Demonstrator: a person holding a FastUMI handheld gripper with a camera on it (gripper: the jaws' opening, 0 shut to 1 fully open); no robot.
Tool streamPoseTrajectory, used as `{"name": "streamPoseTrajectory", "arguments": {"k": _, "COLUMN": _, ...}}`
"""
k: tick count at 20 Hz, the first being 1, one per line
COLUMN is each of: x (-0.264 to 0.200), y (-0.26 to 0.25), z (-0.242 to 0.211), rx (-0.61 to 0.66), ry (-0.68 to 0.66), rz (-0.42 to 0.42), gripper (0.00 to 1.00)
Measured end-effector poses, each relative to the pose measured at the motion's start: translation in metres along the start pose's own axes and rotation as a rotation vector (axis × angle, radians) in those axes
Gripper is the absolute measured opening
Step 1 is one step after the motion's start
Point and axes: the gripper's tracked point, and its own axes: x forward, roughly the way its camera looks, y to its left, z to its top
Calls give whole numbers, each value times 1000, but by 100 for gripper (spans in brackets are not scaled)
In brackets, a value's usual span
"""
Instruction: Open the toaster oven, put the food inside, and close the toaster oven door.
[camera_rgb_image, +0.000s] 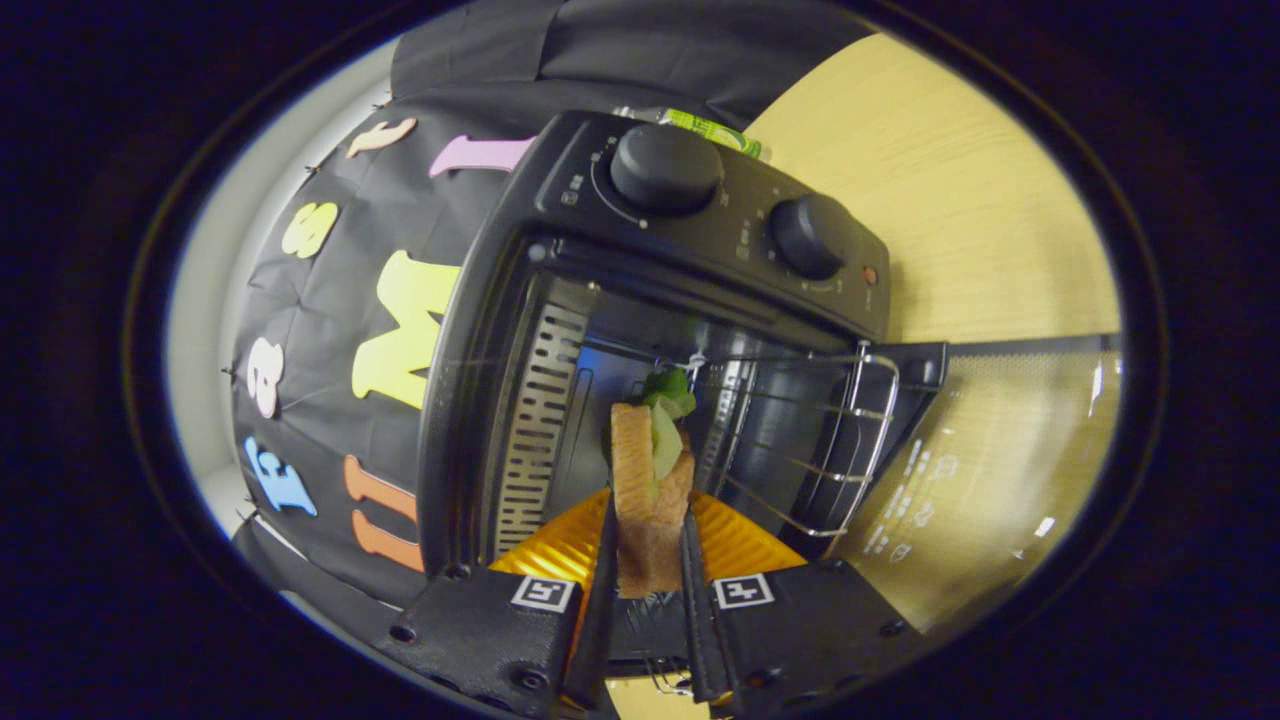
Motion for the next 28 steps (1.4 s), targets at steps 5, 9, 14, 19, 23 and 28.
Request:
{"name": "streamPoseTrajectory", "arguments": {"k": 5, "x": 6, "y": 1, "z": -7, "rx": -186, "ry": 4, "rz": -18, "gripper": 42}}
{"name": "streamPoseTrajectory", "arguments": {"k": 9, "x": 6, "y": 0, "z": -20, "rx": -468, "ry": 70, "rz": -20, "gripper": 65}}
{"name": "streamPoseTrajectory", "arguments": {"k": 14, "x": -1, "y": 2, "z": -26, "rx": -723, "ry": 130, "rz": -47, "gripper": 78}}
{"name": "streamPoseTrajectory", "arguments": {"k": 19, "x": -11, "y": 0, "z": -33, "rx": -859, "ry": 275, "rz": -16, "gripper": 97}}
{"name": "streamPoseTrajectory", "arguments": {"k": 23, "x": -26, "y": -14, "z": -40, "rx": -1065, "ry": 335, "rz": -84, "gripper": 97}}
{"name": "streamPoseTrajectory", "arguments": {"k": 28, "x": -45, "y": -30, "z": -45, "rx": -1266, "ry": 350, "rz": -141, "gripper": 97}}
